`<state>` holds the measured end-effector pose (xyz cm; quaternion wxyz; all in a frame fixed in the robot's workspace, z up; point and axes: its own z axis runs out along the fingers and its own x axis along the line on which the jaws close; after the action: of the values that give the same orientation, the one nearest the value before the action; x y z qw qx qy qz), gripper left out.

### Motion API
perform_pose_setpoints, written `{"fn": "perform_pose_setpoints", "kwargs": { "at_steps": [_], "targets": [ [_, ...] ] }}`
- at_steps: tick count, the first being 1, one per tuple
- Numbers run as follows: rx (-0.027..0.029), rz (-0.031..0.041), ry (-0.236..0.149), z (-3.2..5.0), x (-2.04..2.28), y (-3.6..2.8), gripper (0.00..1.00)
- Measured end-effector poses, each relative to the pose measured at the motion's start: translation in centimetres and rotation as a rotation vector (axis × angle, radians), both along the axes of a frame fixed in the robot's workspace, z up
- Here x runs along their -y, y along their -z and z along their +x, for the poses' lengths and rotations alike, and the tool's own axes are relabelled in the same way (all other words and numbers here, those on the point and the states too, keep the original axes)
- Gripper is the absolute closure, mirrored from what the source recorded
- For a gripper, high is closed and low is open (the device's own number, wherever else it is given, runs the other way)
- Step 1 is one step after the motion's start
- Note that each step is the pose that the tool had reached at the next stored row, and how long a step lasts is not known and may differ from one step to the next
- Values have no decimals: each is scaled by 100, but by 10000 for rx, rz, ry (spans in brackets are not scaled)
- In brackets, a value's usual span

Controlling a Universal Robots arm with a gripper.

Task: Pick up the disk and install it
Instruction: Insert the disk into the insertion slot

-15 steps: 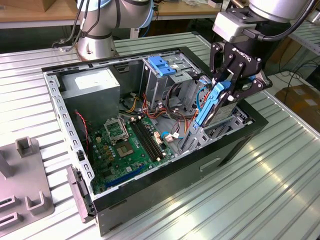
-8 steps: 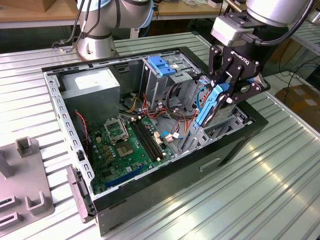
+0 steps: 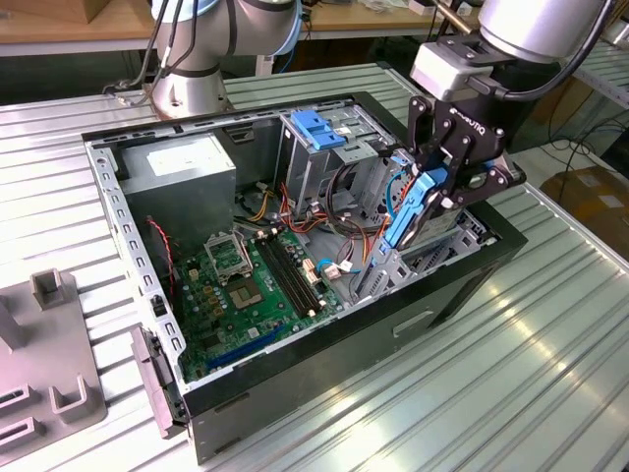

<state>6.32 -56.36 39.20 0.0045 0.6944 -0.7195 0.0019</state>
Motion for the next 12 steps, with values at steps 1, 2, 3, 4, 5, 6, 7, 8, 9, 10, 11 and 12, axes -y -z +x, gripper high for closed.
{"fn": "perform_pose_setpoints", "kwargs": {
  "at_steps": [1, 2, 3, 4, 5, 6, 7, 8, 9, 10, 11, 12],
  "targets": [
    [0, 0, 1, 0, 0, 8, 63],
    [0, 0, 0, 0, 0, 19, 63],
    [0, 0, 0, 0, 0, 27, 63],
    [0, 0, 0, 0, 0, 35, 63],
    [0, 1, 0, 0, 0, 46, 63],
    [0, 0, 0, 0, 0, 56, 63],
    [0, 0, 0, 0, 1, 68, 63],
    [0, 1, 0, 0, 1, 80, 63],
    [0, 0, 0, 0, 1, 88, 63],
    [0, -1, 0, 0, 1, 95, 63],
    [0, 0, 0, 0, 1, 101, 63],
    [0, 0, 0, 0, 1, 107, 63]
  ]
}}
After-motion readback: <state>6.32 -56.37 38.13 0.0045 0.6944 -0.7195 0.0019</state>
